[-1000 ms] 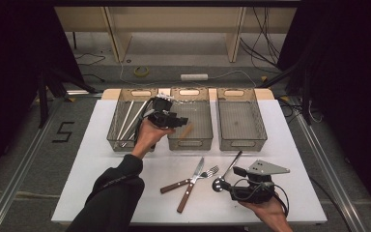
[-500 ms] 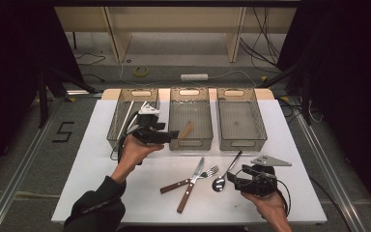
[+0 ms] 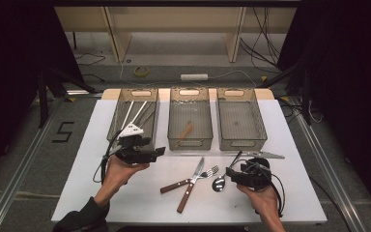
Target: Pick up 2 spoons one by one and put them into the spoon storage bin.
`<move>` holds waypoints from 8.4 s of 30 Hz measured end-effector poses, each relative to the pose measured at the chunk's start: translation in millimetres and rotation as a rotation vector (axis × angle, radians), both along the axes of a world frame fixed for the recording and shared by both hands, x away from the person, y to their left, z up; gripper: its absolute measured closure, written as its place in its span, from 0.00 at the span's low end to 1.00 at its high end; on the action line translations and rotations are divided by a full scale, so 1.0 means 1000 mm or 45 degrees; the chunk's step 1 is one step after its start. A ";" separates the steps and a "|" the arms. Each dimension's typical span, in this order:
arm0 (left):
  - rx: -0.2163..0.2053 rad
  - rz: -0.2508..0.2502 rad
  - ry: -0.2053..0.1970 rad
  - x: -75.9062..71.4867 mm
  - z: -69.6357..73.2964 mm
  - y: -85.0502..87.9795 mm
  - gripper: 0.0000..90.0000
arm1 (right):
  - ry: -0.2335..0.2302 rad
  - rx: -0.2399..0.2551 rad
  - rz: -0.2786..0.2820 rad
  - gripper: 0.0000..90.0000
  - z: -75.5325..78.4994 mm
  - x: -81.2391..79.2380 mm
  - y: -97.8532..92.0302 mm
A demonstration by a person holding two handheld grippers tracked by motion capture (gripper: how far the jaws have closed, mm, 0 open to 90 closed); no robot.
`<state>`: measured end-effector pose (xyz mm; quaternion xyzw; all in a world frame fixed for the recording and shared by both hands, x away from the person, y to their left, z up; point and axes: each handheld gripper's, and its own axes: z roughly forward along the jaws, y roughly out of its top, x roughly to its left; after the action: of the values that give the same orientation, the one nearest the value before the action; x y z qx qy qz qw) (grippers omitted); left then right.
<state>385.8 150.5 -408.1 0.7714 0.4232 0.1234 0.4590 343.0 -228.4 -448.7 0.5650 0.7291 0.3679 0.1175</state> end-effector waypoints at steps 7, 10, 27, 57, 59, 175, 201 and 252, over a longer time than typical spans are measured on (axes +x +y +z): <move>0.021 0.024 -0.028 -0.017 -0.006 0.012 0.30 | 0.077 0.035 -0.016 0.44 -0.009 0.007 0.004; 0.003 0.031 -0.042 -0.026 -0.008 0.016 0.30 | 0.099 0.048 -0.023 0.45 -0.012 0.010 0.007; -0.013 -0.005 -0.056 -0.050 -0.018 0.029 0.25 | 0.174 0.076 -0.074 0.46 -0.023 0.019 0.011; -0.010 -0.062 -0.098 -0.061 -0.016 0.026 0.26 | 0.167 -0.193 -0.099 0.53 -0.025 0.021 0.035; -0.009 -0.062 -0.101 -0.061 -0.016 0.026 0.26 | 0.168 -0.196 -0.097 0.53 -0.025 0.021 0.035; -0.016 -0.100 -0.110 -0.064 -0.014 0.022 0.30 | 0.176 0.120 -0.177 1.00 -0.005 -0.004 0.008; -0.073 -0.094 -0.187 -0.067 -0.014 0.029 0.23 | 0.039 0.167 -0.024 1.00 0.043 0.047 0.038; -0.078 -0.117 -0.202 -0.068 -0.015 0.029 0.23 | 0.000 0.078 0.028 1.00 0.067 0.172 0.114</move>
<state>317.8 179.7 -422.6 0.7634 0.3533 0.1496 0.5196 514.8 -114.4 -381.8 0.5601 0.7237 0.3915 0.0962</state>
